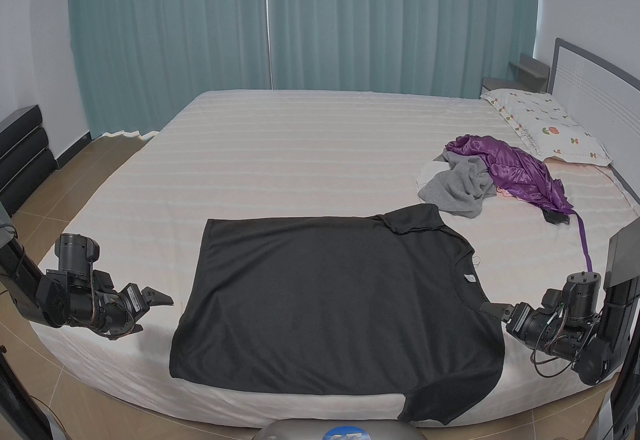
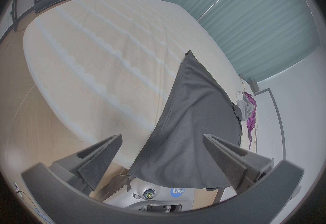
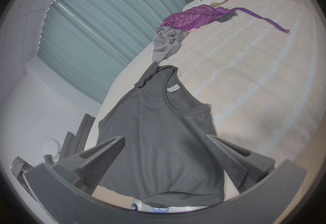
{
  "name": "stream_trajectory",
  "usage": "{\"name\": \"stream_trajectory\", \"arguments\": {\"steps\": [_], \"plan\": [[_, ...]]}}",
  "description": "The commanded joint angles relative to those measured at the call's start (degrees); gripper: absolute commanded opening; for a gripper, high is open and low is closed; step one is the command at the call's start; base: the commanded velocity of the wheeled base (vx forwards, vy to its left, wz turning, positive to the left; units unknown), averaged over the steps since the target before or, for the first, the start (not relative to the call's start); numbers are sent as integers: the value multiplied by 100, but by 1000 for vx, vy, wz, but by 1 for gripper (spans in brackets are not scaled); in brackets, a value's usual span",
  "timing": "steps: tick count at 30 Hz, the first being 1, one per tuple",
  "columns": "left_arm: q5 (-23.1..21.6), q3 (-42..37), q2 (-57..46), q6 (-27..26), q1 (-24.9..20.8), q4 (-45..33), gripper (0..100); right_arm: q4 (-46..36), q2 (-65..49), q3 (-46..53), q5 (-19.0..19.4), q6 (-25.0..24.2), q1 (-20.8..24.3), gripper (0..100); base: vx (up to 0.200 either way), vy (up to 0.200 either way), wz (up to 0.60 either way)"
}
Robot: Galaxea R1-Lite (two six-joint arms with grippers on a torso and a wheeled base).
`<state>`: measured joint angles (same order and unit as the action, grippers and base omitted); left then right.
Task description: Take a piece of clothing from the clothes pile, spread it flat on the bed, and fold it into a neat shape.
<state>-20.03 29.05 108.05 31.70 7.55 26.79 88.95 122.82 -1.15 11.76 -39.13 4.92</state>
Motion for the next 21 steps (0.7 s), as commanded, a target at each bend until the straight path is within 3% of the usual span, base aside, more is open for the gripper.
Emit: {"name": "stream_trajectory", "arguments": {"steps": [1, 3, 17, 21], "plan": [[-1, 4, 41, 3, -16, 10, 100, 87, 31, 0, 1, -7, 8, 100, 200, 0, 0], [-1, 13, 59, 12, -25, 10, 100, 87, 31, 0, 1, -7, 8, 100, 200, 0, 0], [-1, 101, 217, 91, -25, 10, 100, 87, 67, -79, 1, -139, 0, 100, 0, 0, 0], [8, 294, 226, 109, -175, 10, 100, 87, 67, -132, 1, -402, 88, 100, 0, 0, 0]]}}
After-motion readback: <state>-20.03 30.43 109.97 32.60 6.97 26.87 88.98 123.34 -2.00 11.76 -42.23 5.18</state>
